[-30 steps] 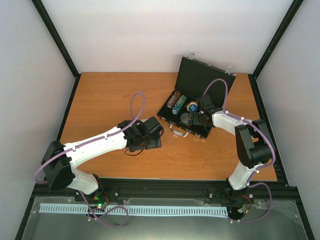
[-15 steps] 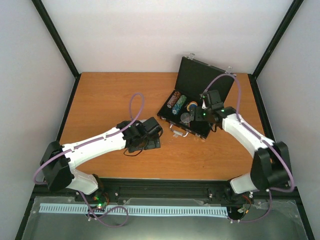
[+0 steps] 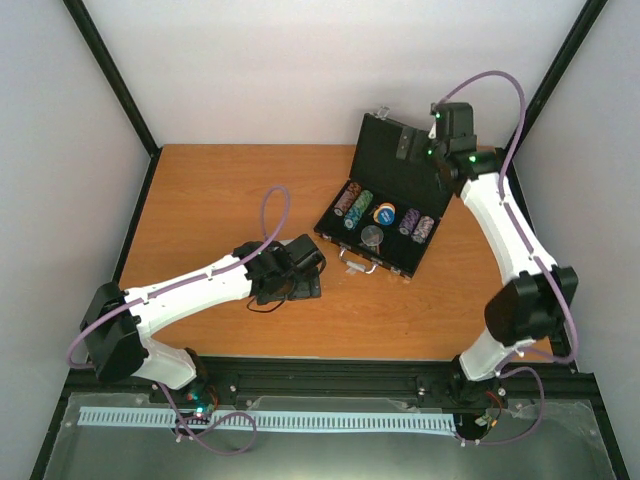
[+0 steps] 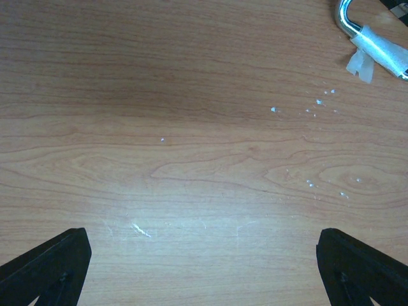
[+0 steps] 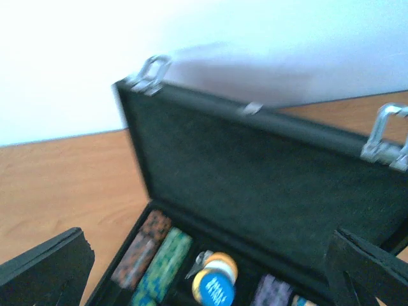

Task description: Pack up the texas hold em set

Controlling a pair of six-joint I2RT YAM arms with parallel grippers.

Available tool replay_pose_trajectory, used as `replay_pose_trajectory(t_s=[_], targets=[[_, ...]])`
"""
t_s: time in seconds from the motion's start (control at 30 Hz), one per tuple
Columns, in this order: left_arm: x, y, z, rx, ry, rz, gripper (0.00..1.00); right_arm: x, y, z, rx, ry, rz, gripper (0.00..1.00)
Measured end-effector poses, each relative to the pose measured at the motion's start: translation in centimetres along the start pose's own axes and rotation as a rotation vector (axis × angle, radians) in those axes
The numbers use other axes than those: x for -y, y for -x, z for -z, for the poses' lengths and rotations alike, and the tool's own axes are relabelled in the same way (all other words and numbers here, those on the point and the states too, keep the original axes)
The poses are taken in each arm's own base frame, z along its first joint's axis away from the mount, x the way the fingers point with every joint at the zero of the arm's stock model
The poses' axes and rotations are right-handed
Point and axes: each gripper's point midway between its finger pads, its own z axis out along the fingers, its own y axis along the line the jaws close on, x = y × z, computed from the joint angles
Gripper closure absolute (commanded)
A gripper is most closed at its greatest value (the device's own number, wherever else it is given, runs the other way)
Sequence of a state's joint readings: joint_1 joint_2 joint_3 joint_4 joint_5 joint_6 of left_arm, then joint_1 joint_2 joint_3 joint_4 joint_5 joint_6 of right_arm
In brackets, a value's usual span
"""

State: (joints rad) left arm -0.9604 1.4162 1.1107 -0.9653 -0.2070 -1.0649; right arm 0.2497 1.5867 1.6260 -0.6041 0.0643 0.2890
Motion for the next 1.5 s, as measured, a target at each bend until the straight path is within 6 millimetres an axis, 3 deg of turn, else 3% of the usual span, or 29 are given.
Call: replay_pose_trajectory(t_s=[0.23,0.43,0.63,0.87,1.03,1.2,1.37,1.5], targets=[[0.0,0.0,0.0,-0.001,-0.002,-0.016,0.00,4.9,3.1,-5.2,0.009,-0.102,-0.061,0.00],[0.1,-0.1,-0.1,-0.007,-0.003,-0.030,0.00,6.6,4.1,-6.1,0.030,-0.144,-0.055,0.00],[0.2,-0.5,-1.0,-0.028,0.015,-0.050,0.00,10.6,5.3,-6.7,0.056,-0.228,-0.075,0.00],[0.5,-0.5,-1.5,-0.038,0.028,-0.059,0.00,14.7,5.6,-10.9,0.015,-0.257,-0.099,0.00],[0.9,-0.4,-1.9,-0.044,0.033,-0.062,0.00,15.0,3.2,-13.6,-0.068,-0.222,-0.103,0.00],[0.9,-0.4,-2.0,-0.046,0.035,-0.063,0.00,14.4,2.3,-14.1,-0.103,-0.179,-0.107,0.00],[0.9,-0.4,-2.0,-0.045,0.035,-0.063,0.00,14.1,2.1,-13.5,-0.085,-0.150,-0.108,0.00],[0.9,-0.3,-1.9,-0.042,0.031,-0.062,0.00,12.8,1.5,-10.9,-0.077,-0.113,-0.105,0.00]])
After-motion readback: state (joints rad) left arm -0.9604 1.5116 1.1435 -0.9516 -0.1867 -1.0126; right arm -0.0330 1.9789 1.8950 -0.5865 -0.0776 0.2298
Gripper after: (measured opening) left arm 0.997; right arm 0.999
